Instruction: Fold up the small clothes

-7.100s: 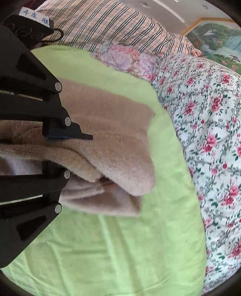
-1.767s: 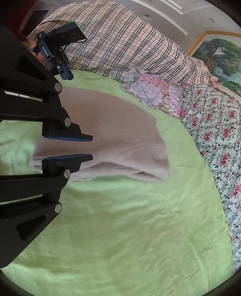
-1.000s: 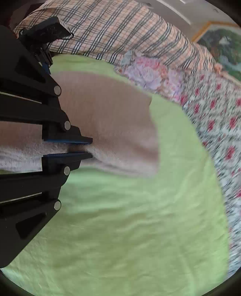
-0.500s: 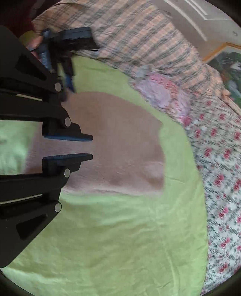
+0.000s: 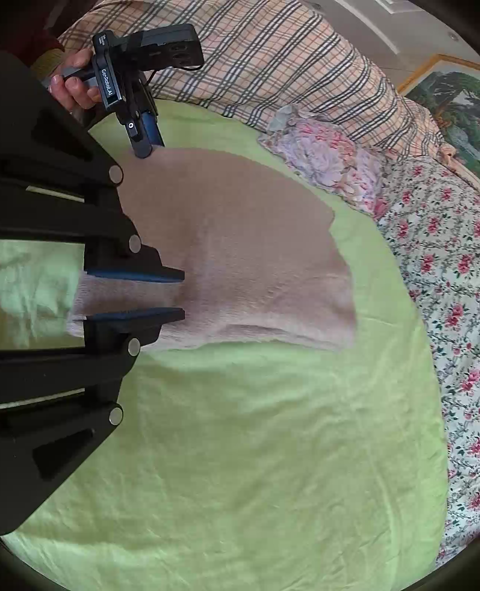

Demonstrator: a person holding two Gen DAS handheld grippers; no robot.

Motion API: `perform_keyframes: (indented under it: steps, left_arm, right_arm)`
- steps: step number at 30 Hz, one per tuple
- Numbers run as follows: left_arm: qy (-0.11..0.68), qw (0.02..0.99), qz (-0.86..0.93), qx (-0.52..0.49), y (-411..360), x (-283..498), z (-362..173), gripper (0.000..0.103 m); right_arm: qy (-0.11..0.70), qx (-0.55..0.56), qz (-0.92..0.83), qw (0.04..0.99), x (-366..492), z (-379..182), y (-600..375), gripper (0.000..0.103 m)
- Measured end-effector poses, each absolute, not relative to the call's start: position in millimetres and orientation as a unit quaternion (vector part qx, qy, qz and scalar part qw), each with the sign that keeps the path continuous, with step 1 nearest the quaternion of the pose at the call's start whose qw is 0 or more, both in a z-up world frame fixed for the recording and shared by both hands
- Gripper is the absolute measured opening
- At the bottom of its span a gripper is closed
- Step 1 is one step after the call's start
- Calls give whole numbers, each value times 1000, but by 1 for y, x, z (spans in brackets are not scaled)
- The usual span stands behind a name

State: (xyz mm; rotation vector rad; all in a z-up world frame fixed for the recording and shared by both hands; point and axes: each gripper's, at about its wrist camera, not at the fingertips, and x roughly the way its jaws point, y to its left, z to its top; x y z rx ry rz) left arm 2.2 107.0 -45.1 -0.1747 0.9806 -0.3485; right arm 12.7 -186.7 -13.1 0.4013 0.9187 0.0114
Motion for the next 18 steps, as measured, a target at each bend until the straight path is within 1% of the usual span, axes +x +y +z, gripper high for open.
perform_keyframes:
  steps: [5, 6, 7, 8, 9, 11, 18]
  left_arm:
    - [459, 867, -160, -107, 118, 19, -36, 47]
    - [458, 868, -160, -108, 119, 24, -33, 48]
    - [457, 869, -158, -108, 118, 32, -30, 48]
    - [456, 869, -156, -111, 119, 38, -28, 51]
    - [455, 869, -156, -117, 121, 47, -26, 57]
    - [454, 868, -154, -130, 124, 63, -23, 60]
    - [464, 858, -144, -168, 134, 130, -22, 60]
  right_arm:
    - [440, 209, -5, 873, 23, -12, -198, 16]
    - [438, 209, -5, 874, 27, -11, -200, 21]
    - [435, 213, -5, 875, 31, -10, -204, 32]
    - [434, 215, -4, 875, 36, -9, -207, 38]
    - [428, 219, 1, 877, 43, -7, -209, 47]
    - [423, 219, 3, 879, 50, -6, -212, 47]
    - [423, 250, 18, 871, 94, -11, -226, 47]
